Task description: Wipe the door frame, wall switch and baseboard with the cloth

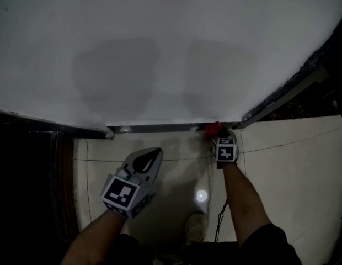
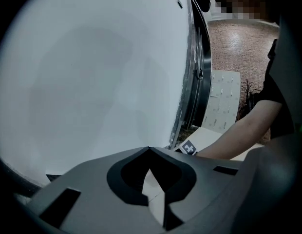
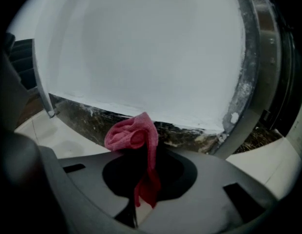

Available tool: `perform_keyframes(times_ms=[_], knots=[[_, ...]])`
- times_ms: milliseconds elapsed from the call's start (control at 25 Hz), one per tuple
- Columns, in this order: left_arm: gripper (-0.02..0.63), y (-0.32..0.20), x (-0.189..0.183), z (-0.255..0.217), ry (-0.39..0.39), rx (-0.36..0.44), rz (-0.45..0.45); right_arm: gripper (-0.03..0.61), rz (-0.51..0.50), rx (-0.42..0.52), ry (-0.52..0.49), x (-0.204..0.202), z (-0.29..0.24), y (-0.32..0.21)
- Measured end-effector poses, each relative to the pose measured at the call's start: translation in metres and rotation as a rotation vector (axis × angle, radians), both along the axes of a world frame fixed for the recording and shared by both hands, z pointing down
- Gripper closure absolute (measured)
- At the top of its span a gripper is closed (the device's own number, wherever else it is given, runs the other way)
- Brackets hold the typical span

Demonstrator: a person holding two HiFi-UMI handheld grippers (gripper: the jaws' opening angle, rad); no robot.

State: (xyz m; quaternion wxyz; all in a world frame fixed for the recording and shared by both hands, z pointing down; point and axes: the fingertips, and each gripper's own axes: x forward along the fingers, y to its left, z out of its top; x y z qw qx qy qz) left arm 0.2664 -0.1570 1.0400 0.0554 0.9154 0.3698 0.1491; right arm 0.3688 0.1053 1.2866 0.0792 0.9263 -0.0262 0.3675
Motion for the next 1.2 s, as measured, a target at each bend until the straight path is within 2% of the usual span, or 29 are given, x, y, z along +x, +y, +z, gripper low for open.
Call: perform_keyframes(times_ms=[120, 360, 520, 640, 760, 920, 1080, 1120, 1200], knots=[[0.623, 0.002, 0.000, 0.001, 0.013, -0.006, 0.008, 0.534, 0.066, 0.023, -0.002, -0.002, 0.000, 0.017], [0.623, -0.005, 0.000, 0.000, 0.018, -0.003, -0.003, 0.534, 0.070, 0.002, -0.009, 0.000, -0.001, 0.028], [0.623, -0.014, -0.003, 0.001, -0.010, -0.004, -0.012, 0.534, 0.163, 0.011, -0.026, -0.006, -0.001, 0.047], [0.623, -0.020, -0.007, 0.000, -0.026, 0.008, -0.001, 0.534, 0.195, -0.026, -0.018, -0.009, -0.005, 0.060], [0.623, -0.029, -0.011, -0.007, -0.024, -0.013, -0.005, 0.534, 0.226, -0.046, 0.000, -0.011, -0.013, 0.059], [0.623, -0.046, -0.014, -0.026, 0.026, -0.047, -0.042, 0.534, 0.215, -0.052, 0.002, -0.014, -0.014, 0.036], [0.623, -0.069, -0.021, -0.037, 0.031, -0.065, -0.067, 0.534, 0.229, 0.065, -0.040, -0.031, -0.004, -0.025], [0.623, -0.077, -0.022, -0.038, 0.026, -0.064, -0.081, 0.534, 0.205, 0.083, -0.054, -0.037, -0.001, -0.048], [0.623, -0.093, -0.024, -0.039, 0.017, -0.067, -0.121, 0.534, 0.089, 0.079, -0.087, -0.049, 0.005, -0.102]])
